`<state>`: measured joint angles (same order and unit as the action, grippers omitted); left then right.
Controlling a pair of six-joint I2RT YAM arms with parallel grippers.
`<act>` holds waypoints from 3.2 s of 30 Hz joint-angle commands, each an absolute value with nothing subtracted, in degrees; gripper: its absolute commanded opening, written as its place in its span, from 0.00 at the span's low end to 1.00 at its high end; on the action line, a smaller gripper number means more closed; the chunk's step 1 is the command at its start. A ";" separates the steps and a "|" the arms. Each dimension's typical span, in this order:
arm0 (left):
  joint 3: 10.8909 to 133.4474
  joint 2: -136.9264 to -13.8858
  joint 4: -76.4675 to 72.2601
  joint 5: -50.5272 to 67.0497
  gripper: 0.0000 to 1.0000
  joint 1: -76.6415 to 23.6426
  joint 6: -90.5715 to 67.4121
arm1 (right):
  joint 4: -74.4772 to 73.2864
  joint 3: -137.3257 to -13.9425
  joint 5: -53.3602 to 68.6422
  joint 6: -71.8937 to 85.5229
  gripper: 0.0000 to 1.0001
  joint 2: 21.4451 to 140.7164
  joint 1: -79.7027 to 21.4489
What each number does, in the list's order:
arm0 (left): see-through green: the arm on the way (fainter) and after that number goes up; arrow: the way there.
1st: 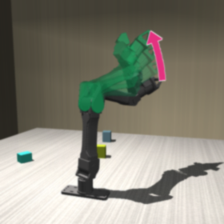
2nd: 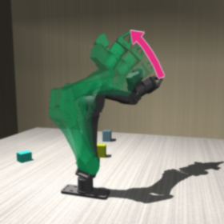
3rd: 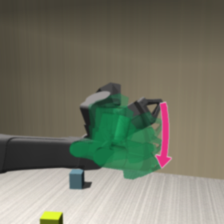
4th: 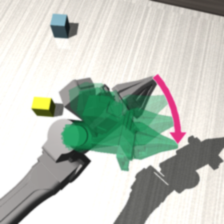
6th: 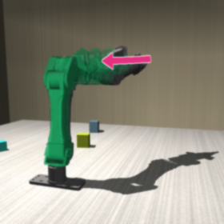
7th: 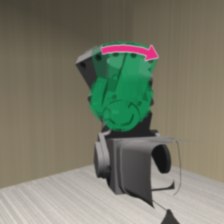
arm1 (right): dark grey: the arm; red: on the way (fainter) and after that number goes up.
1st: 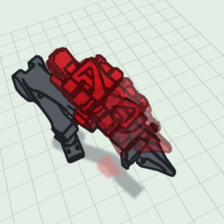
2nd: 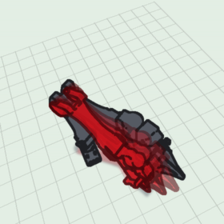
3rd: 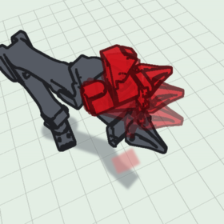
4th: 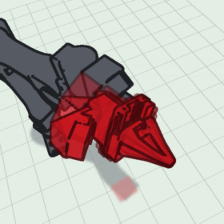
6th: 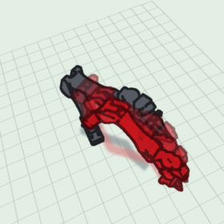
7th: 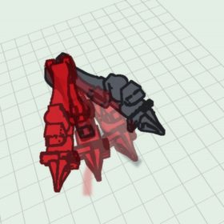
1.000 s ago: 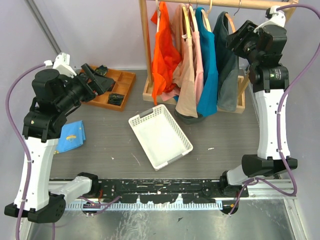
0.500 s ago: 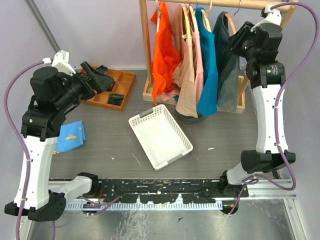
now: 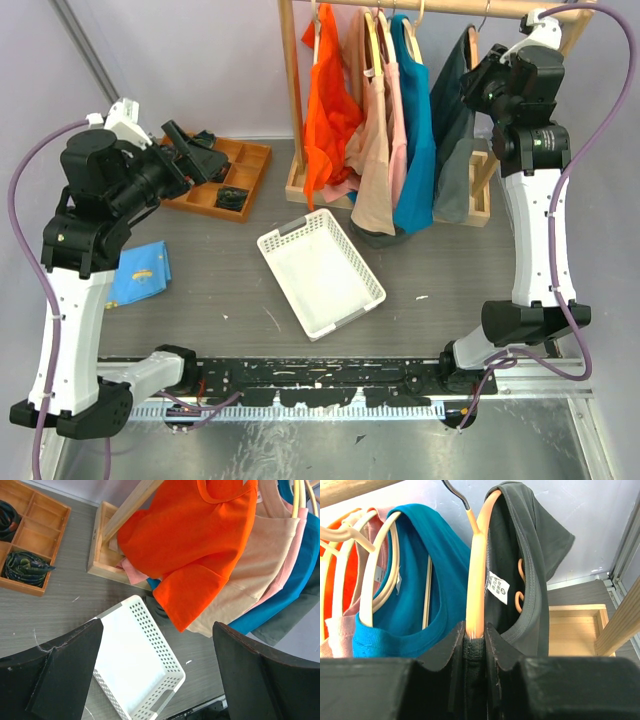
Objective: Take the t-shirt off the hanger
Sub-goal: Pick up the hanger from the clothesline.
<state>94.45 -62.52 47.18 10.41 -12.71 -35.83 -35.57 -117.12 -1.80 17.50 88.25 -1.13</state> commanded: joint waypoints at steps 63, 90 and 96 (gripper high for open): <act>112.15 -79.28 34.45 8.73 0.98 -27.94 -37.81 | -38.00 -96.18 2.11 24.99 0.00 51.10 -1.41; 118.90 -86.46 32.98 4.38 0.98 -51.94 -30.21 | -37.74 -96.28 14.70 21.75 0.01 34.39 -1.41; 115.62 -84.33 31.81 2.73 0.98 -53.01 -30.19 | -34.43 -96.67 20.15 24.12 0.01 33.19 -1.40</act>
